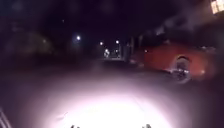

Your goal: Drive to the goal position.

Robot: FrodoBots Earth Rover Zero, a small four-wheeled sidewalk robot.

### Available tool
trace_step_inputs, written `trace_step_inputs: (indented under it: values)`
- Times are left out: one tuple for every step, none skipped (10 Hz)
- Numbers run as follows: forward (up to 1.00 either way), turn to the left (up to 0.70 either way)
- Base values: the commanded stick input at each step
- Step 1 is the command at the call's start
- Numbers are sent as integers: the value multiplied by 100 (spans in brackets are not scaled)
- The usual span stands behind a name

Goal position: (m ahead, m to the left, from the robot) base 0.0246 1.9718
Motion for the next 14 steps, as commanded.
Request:
trace_step_inputs:
  values:
    - [100,0]
    - [100,0]
    - [100,0]
    - [100,0]
    - [100,0]
    - [100,-40]
    - [100,-40]
    - [100,-40]
    - [100,-40]
    - [100,-32]
    - [100,-24]
    - [100,-16]
    - [100,-8]
    - [100,0]
